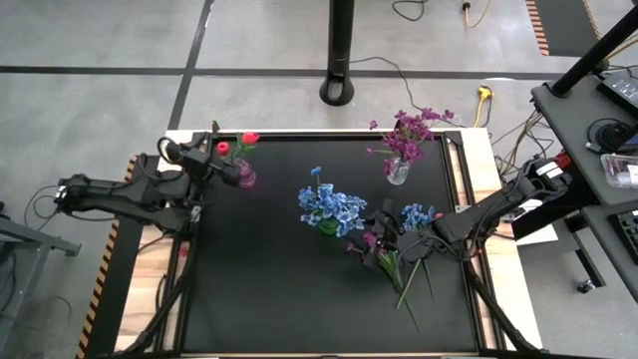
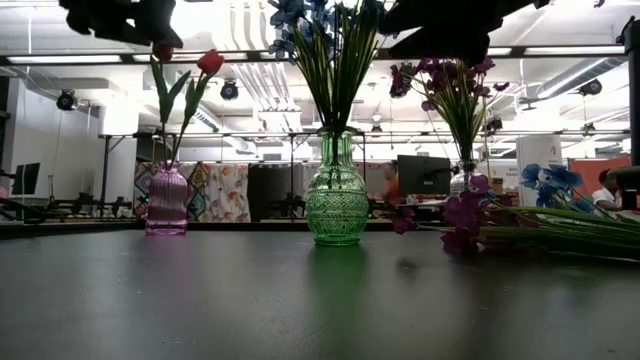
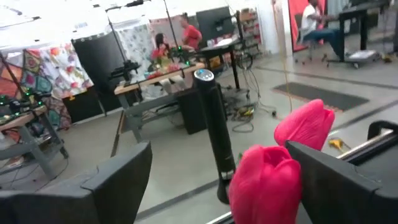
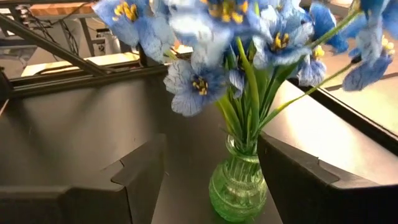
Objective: Sort flowers into vase by color
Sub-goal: Put the left pink tulip into the violet vase, then put the violet flowers into the transparent vase
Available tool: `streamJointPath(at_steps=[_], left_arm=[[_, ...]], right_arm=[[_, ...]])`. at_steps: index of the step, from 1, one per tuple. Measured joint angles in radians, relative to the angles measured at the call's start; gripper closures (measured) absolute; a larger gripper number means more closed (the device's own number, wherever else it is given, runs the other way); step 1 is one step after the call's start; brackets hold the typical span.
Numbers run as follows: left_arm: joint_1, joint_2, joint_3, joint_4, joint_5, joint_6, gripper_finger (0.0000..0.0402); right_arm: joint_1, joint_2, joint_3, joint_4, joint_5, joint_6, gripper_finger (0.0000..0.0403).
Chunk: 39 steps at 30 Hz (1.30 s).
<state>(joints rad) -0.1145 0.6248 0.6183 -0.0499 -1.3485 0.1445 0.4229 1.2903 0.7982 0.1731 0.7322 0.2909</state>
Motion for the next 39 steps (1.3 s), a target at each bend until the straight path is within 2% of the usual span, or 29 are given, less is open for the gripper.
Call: streamJointPath(at_steps=[4,8,11,15,18,23,29,32,34,39], left_arm=[[-0.025,0.047,0.118,-0.266,0.011,-0.159,0.0054],[-0.033,0.096,0.234,-0.468,0.09,-0.298,0.0054],[-0.033,0.136,0.319,-0.605,0.181,-0.385,0.0054],[-0.033,0.189,0.436,-0.754,0.34,-0.449,0.0054],[-0.035,0.228,0.52,-0.839,0.4,-0.486,0.0054],[-0.051,0.287,0.64,-0.996,0.451,-0.558,0.0054],[-0.106,0.349,0.727,-1.205,0.619,-0.711,0.0054],[-0.153,0.384,0.743,-1.356,0.695,-0.884,0.0054],[-0.201,0.407,0.743,-1.431,0.739,-0.984,0.0054],[-0.351,0.469,0.736,-1.489,0.854,-1.127,0.0054]], right_arm=[[0.0,0.0,0.0,-0.031,-0.001,0.021,0.0158],[0.0,0.0,0.0,-0.06,-0.003,0.051,0.0158],[0.0,0.0,0.0,-0.07,-0.012,0.058,0.0158],[0.0,-0.006,0.0,-0.072,-0.082,0.058,0.0158],[0.0,-0.018,0.001,-0.083,-0.148,0.085,0.0158],[0.0,-0.028,0.076,-0.361,-0.224,0.271,0.0158],[0.002,-0.002,0.172,-0.811,-0.344,0.608,0.0158],[0.009,0.007,0.173,-0.898,-0.425,0.711,0.0158],[0.012,0.015,0.159,-0.896,-0.493,0.75,0.0158],[0.014,0.053,0.143,-0.906,-0.67,0.843,0.0158]])
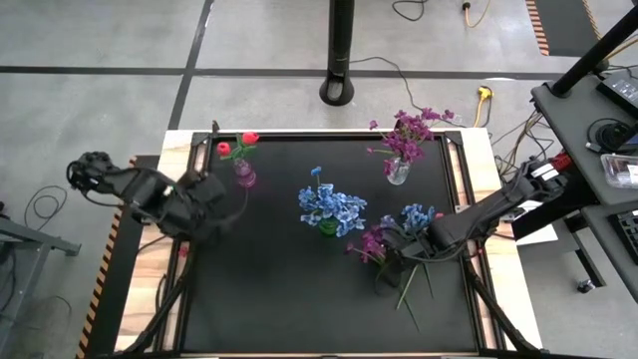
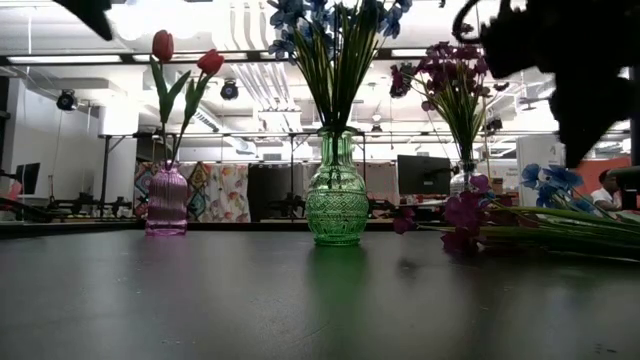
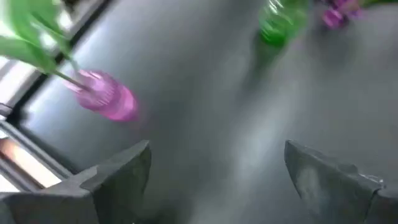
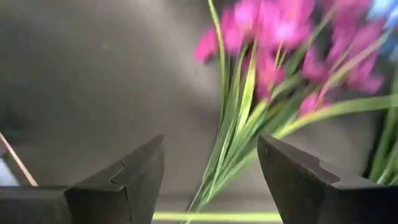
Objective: Sort flowers into vase by color
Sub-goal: Put the violet flowers into the transparent vase
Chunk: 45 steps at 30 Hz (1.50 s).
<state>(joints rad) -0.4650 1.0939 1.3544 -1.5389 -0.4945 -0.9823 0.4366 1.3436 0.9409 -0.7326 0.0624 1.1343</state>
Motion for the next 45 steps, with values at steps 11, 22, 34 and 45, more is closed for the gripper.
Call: streamJointPath(at_steps=[11,22,34,45], left_arm=[[-0.333,0.098,-0.01,-0.033,0.026,-0.379,0.0054],[-0.441,0.303,-0.047,0.103,0.061,-0.441,0.0054],[-0.404,0.42,-0.046,0.091,0.049,-0.418,0.0054],[-0.398,0.421,-0.046,0.089,0.006,-0.421,0.0054]], right_arm=[[0.046,0.072,-0.001,-0.075,-0.205,0.132,0.0158],[0.066,0.071,-0.001,-0.438,-0.146,0.187,0.0158],[-0.018,0.07,-0.002,-0.414,0.035,0.082,0.0158],[0.02,0.07,-0.003,-0.306,-0.159,-0.176,0.0158]])
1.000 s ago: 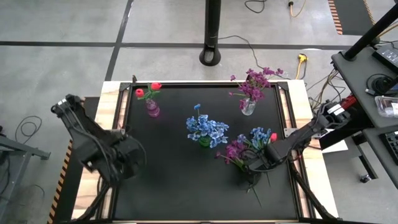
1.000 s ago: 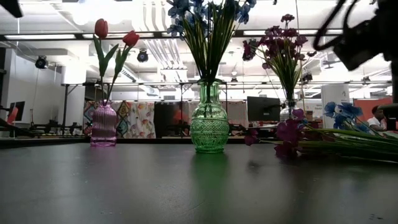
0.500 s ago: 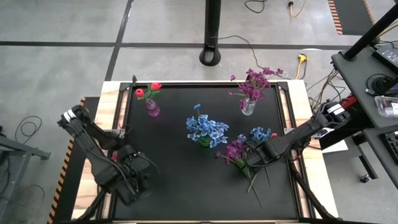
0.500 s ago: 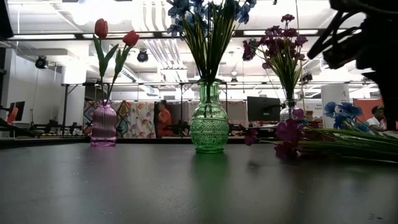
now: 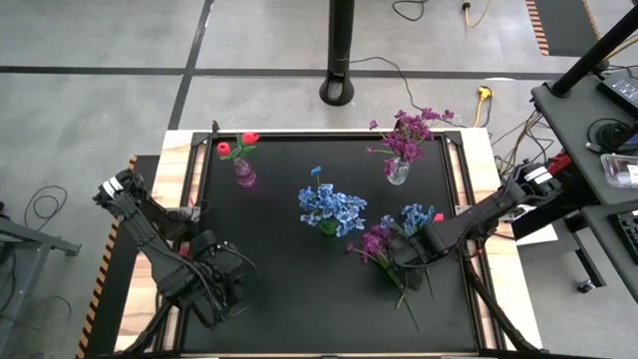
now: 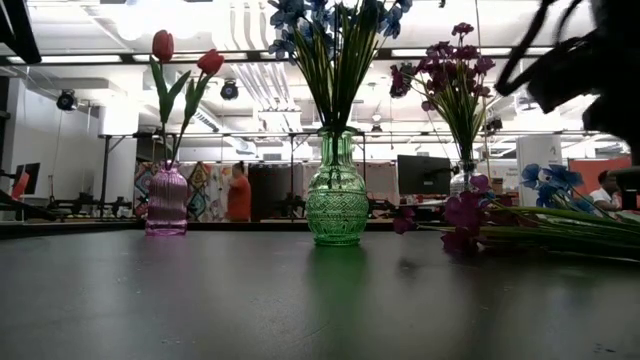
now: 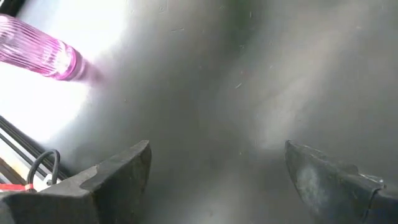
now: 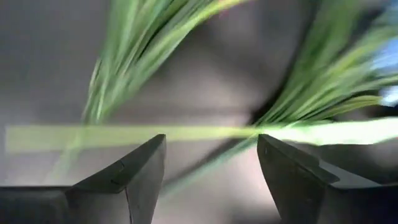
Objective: Sort flowers into vase by color
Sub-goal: Put the violet flowers into the transparent vase
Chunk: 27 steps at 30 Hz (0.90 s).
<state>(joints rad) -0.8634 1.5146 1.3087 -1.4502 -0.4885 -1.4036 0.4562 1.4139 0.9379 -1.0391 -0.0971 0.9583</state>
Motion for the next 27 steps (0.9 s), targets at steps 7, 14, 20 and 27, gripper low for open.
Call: streamJointPath(at_steps=[7,14,20,27], left_arm=[[0.001,0.0,0.0,-0.001,-0.019,0.0,0.0054],[0.001,0.0,0.0,-0.001,-0.05,0.0,0.0054],[0.001,0.0,0.0,-0.001,-0.052,0.0,0.0054],[0.002,0.0,0.0,-0.001,-0.074,0.0,0.0054]], right_arm=[[0.06,0.0,0.0,0.001,-0.058,-0.044,0.0158],[0.058,0.005,0.0,0.082,0.089,0.166,0.0158],[0.046,0.033,0.0,0.213,0.102,0.178,0.0158],[0.034,0.149,-0.001,0.31,0.105,0.175,0.0158]])
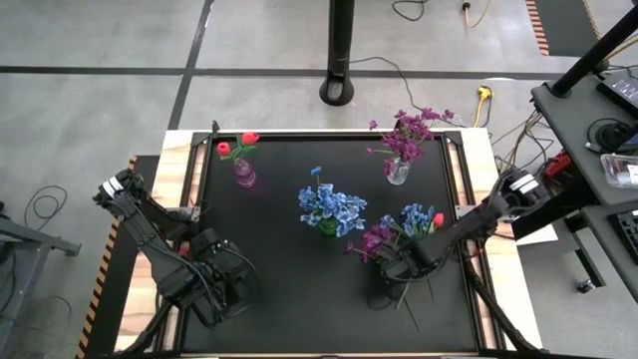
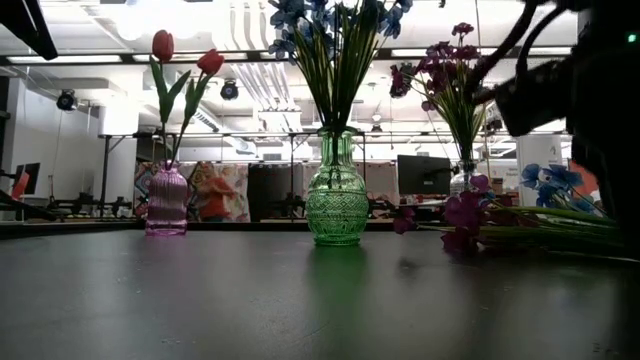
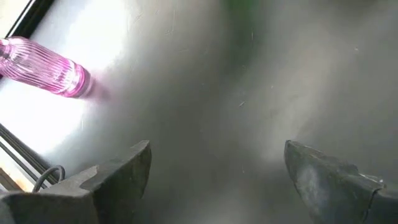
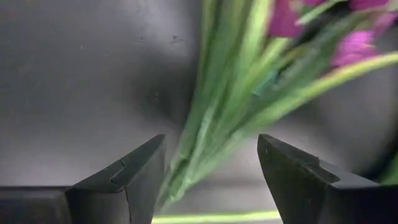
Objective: Sort flowers into vase by color
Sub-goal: Put the violet flowers into the transparent vase
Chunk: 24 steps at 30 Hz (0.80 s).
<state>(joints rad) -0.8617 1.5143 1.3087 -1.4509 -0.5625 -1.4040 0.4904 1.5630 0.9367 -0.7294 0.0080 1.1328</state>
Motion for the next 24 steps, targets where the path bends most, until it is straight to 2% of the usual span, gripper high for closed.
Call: streamJointPath(at_steps=[4,7,11,19,22,24], left_arm=[[0.0,0.0,0.0,0.0,-0.002,0.0,0.0054],[0.0,0.0,0.0,0.0,-0.003,0.0,0.0054],[0.0,0.0,0.0,0.0,-0.008,0.0,0.0054],[0.0,0.0,-0.001,0.001,-0.034,0.0,0.0054],[0.0,0.0,-0.002,0.004,-0.066,0.0,0.0054],[0.0,0.0,-0.002,0.008,-0.082,0.0,0.0054]], right_arm=[[0.0,0.068,0.012,0.009,-0.004,-0.007,0.0162],[0.0,0.093,0.021,0.002,-0.004,-0.007,0.018],[0.0,0.097,0.028,0.003,0.001,-0.006,0.0233],[-0.001,0.061,0.034,0.007,0.078,-0.012,0.0359],[0.0,0.031,0.034,0.007,0.078,-0.028,0.0385],[0.0,0.004,0.034,0.003,0.076,-0.039,0.0387]])
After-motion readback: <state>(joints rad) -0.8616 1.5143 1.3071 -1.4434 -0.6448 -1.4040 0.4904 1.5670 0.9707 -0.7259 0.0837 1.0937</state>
